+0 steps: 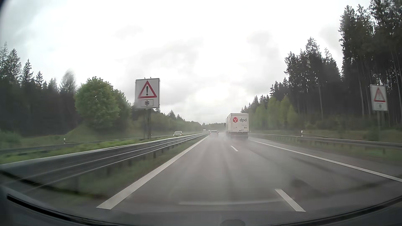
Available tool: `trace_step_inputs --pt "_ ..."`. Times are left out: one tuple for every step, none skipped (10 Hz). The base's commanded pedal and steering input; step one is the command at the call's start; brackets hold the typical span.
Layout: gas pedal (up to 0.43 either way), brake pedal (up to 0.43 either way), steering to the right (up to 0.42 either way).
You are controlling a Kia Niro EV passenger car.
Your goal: Follow the waypoints while adhering to traffic rules and regulations
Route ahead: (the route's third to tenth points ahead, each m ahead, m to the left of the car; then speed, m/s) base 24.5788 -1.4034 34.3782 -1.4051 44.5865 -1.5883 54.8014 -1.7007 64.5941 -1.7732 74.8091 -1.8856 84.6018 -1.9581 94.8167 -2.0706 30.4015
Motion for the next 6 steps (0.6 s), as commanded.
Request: trace_step_inputs --pt "0.260 0.000 -0.001" --pt "0.260 0.000 -0.001" --pt "0.260 0.000 -0.001" --pt "0.260 0.000 0.000" --pt "0.260 0.000 -0.001" --pt "0.260 0.000 -0.001"
